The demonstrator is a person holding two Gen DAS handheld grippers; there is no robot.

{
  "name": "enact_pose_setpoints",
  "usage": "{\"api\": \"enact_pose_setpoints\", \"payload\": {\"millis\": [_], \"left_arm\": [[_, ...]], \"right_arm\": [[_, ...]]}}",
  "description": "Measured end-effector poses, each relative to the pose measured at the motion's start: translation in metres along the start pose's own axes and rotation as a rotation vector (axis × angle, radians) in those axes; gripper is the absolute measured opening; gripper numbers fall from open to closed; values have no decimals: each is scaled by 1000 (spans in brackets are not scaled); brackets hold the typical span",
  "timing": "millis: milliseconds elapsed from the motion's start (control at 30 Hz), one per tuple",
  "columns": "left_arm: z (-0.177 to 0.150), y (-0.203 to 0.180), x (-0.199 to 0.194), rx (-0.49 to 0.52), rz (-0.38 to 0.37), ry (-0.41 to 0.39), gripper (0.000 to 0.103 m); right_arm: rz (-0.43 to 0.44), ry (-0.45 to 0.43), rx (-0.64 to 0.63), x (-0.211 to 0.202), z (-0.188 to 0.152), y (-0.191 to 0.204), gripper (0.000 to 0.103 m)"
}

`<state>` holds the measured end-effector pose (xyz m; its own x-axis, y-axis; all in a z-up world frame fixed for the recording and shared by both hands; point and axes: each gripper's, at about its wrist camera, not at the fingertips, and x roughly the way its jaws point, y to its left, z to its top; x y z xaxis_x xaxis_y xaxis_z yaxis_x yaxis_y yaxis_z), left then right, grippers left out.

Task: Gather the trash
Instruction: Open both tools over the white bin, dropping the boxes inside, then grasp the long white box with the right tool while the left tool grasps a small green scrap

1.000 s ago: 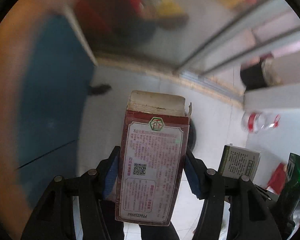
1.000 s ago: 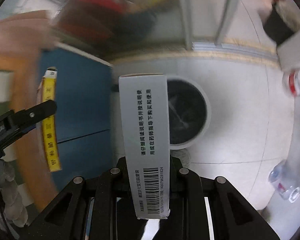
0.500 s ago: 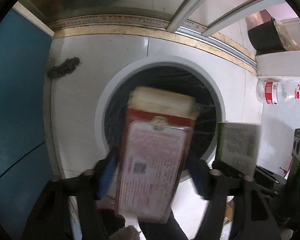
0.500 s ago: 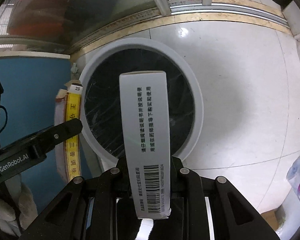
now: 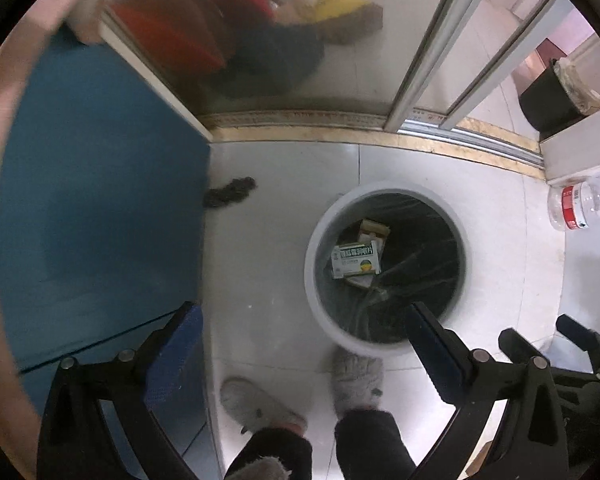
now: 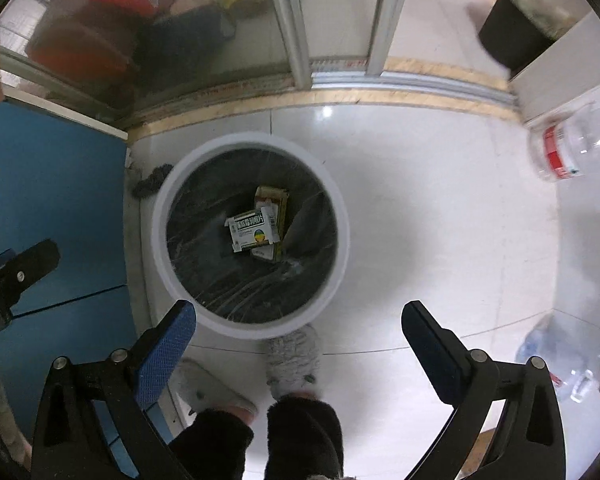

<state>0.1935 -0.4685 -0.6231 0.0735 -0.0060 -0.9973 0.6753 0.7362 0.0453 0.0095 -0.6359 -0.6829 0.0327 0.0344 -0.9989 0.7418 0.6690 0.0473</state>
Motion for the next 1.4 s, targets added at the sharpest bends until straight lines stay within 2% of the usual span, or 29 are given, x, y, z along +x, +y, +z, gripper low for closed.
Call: {"api": "enact_pose_setpoints", "payload": {"millis": [167, 333, 633, 800, 933, 1033, 1133, 1333, 1400], "left_arm": [[-15, -2, -80, -8, -1, -28, 103], [-29, -7, -171, -13, -23, -71, 103], [-54, -12, -302, -25, -71, -125, 103], [-65, -11, -353, -35, -92, -177, 103], [-65, 4, -376, -77, -89, -212, 103], [-64, 35, -396, -128, -53, -256, 103], [-66, 89, -416, -234, -18, -296, 103], [-92, 247, -432, -485, 117, -321, 103], [-110, 300, -428, -570, 169, -304, 103]], "right_arm": [[-25, -55, 10, -85, -14, 3, 103], [-32, -108, 13, -187, -32, 0, 103], [2, -199, 13, -355, -67, -13, 103], [31, -236, -12, -413, -77, -14, 103], [86, -231, -25, -436, -76, -5, 103], [133, -214, -53, -443, -68, 17, 103], [182, -209, -105, -457, -58, 52, 103], [261, -199, -310, -479, -37, 184, 103], [275, -185, -413, -480, -36, 249, 103]]}}
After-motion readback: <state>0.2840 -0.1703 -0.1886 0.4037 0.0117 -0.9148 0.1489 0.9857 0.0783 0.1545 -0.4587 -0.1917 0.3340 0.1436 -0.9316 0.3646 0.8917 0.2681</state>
